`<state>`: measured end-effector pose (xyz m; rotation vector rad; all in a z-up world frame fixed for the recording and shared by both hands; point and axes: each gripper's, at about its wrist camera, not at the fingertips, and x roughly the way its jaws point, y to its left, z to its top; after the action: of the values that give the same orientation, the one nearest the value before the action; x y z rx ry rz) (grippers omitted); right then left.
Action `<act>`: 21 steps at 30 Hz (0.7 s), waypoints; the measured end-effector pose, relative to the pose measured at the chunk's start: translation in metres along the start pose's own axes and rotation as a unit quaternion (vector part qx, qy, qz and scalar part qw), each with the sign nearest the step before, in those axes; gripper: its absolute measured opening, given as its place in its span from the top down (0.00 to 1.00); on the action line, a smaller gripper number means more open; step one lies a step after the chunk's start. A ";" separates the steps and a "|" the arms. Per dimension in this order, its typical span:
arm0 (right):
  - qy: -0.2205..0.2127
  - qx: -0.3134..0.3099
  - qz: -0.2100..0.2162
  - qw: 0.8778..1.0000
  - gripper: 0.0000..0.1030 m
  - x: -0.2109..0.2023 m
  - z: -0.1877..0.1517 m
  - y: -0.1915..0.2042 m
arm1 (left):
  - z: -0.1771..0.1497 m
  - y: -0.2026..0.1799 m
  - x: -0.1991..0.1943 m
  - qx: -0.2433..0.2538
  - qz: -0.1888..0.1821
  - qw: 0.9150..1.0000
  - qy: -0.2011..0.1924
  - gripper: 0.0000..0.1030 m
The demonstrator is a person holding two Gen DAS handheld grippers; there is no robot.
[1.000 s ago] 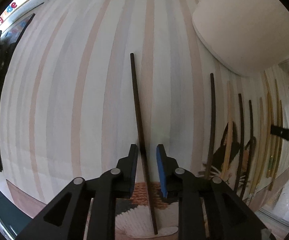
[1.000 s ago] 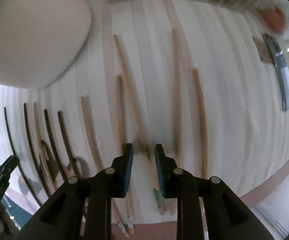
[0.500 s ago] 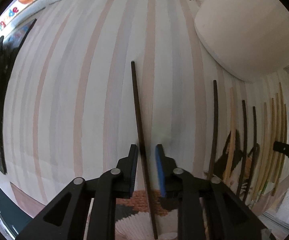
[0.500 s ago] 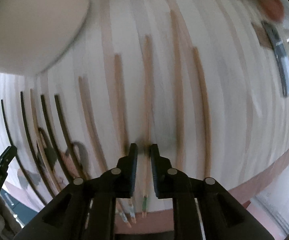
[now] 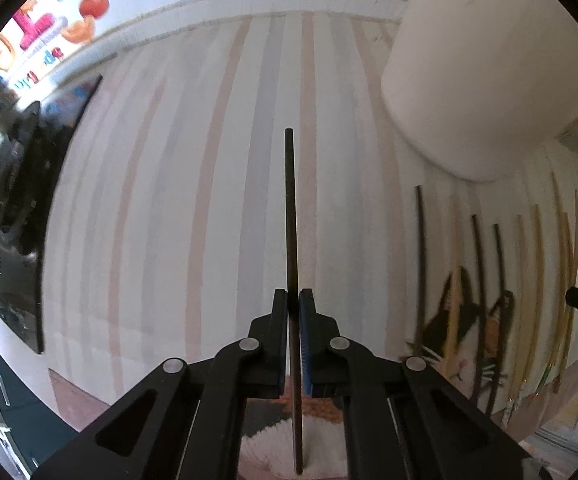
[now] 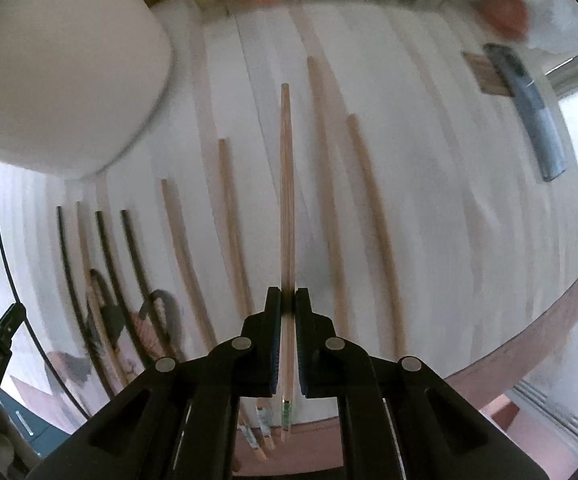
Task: Organize utensils
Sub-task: 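Lift both chopsticks and carry them over the cream holder with both tools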
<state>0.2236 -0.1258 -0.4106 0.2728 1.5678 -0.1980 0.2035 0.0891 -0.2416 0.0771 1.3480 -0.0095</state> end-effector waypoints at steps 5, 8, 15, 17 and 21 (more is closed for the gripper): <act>-0.064 -0.023 0.006 0.998 0.93 -0.044 -0.011 -0.003 | -0.008 -0.005 -0.034 0.005 0.015 0.999 -0.037 0.97; -0.099 -0.033 0.012 0.995 0.93 -0.073 -0.012 -0.006 | -0.011 -0.011 -0.060 -0.005 0.020 0.998 -0.063 0.97; -0.151 -0.038 0.049 0.987 0.93 -0.144 -0.002 -0.013 | 0.007 -0.025 -0.108 -0.030 0.017 0.991 -0.133 0.97; -0.169 -0.042 0.058 0.983 0.93 -0.162 0.012 -0.013 | 0.011 -0.024 -0.121 -0.035 0.013 0.988 -0.153 0.97; -0.205 -0.049 0.080 0.974 0.93 -0.202 0.037 -0.018 | 0.024 -0.024 -0.148 -0.047 0.003 0.981 -0.187 0.97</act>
<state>0.2539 -0.1634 -0.2098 0.2612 1.1371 -0.0451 0.1924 0.0583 -0.0930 -0.0015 0.9713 0.0430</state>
